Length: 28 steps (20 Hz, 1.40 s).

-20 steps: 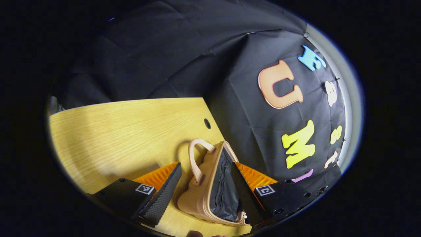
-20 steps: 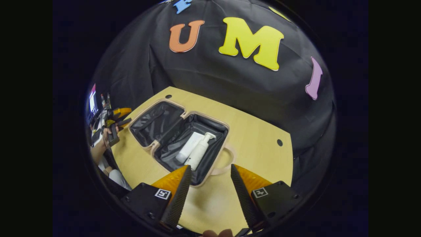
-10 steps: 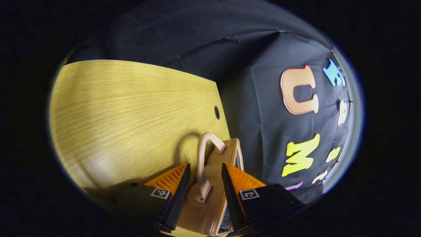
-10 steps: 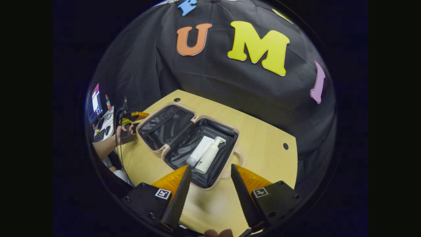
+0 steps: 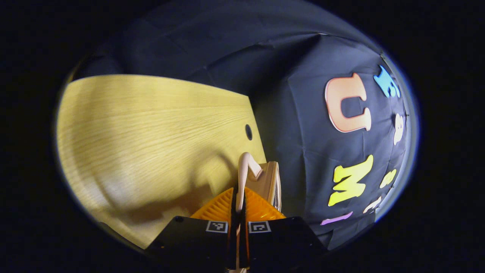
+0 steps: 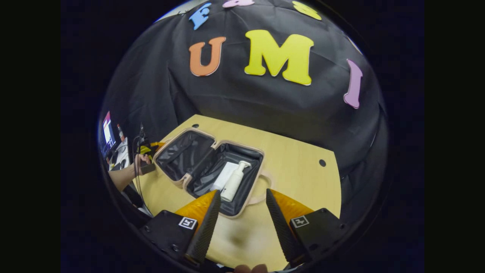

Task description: First open the suitcase, pack the skin care products into it, and then close the suitcase.

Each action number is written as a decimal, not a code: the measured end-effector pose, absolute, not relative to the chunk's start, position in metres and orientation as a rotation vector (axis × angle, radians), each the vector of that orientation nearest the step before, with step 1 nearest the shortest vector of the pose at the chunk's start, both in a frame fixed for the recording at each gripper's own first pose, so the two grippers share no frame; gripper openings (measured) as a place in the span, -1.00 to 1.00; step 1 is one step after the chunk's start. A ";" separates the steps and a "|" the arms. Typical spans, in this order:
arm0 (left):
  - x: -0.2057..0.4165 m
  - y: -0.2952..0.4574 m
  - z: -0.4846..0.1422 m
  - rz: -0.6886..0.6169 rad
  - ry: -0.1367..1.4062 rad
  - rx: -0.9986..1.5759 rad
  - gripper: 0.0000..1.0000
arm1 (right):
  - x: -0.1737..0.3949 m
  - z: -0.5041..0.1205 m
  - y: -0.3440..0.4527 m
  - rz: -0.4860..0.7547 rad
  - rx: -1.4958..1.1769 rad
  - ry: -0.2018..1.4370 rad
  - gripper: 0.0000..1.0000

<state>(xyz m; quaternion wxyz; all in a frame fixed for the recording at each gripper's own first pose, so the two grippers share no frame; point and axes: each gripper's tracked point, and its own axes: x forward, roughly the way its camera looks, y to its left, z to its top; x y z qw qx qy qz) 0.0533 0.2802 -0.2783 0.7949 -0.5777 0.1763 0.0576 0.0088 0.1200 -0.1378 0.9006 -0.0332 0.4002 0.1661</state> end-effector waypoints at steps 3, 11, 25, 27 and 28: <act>0.058 0.273 -0.225 0.075 0.321 -1.152 -0.90 | 0.017 -0.125 0.095 0.252 -0.078 0.745 0.43; 0.058 0.195 -0.106 0.062 0.255 -0.851 -0.90 | 0.000 -0.094 0.044 0.119 -0.008 0.590 0.43; 0.058 -0.069 -0.060 -0.090 0.271 -0.257 -0.90 | -0.027 -0.077 -0.086 -0.093 0.049 0.481 0.43; 0.062 -0.091 -0.074 -0.105 0.288 -0.203 -0.91 | -0.034 -0.076 -0.107 -0.132 0.033 0.475 0.38; 0.064 -0.099 -0.080 -0.108 0.294 -0.165 -0.91 | -0.037 -0.076 -0.117 -0.149 0.029 0.478 0.38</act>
